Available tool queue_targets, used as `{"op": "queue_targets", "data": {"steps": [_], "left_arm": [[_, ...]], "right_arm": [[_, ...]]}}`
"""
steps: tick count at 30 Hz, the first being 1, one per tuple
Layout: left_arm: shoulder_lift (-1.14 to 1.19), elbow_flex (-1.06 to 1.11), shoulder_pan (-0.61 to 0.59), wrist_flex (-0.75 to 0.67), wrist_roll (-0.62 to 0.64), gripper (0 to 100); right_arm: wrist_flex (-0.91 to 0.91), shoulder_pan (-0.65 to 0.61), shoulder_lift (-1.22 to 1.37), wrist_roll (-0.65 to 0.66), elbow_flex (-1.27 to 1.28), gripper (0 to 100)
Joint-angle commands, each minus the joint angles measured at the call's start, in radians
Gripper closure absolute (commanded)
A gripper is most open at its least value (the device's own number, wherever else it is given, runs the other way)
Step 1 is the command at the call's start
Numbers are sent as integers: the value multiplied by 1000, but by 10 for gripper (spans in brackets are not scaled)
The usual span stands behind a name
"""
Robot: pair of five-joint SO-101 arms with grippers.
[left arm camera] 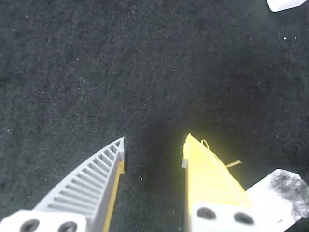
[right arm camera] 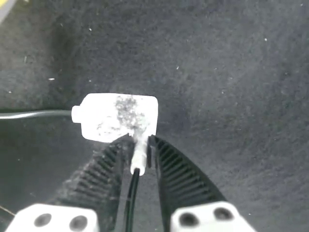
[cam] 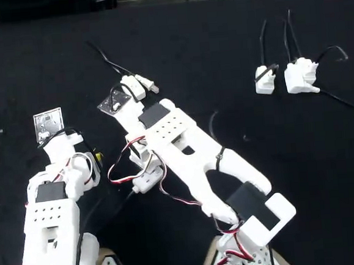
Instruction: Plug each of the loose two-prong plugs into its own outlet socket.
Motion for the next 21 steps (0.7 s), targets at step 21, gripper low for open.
{"op": "queue_targets", "data": {"steps": [21], "left_arm": [[-20, -25, -38, -6, 2, 794]], "right_arm": [[206, -28, -12, 160, -182, 826]]}}
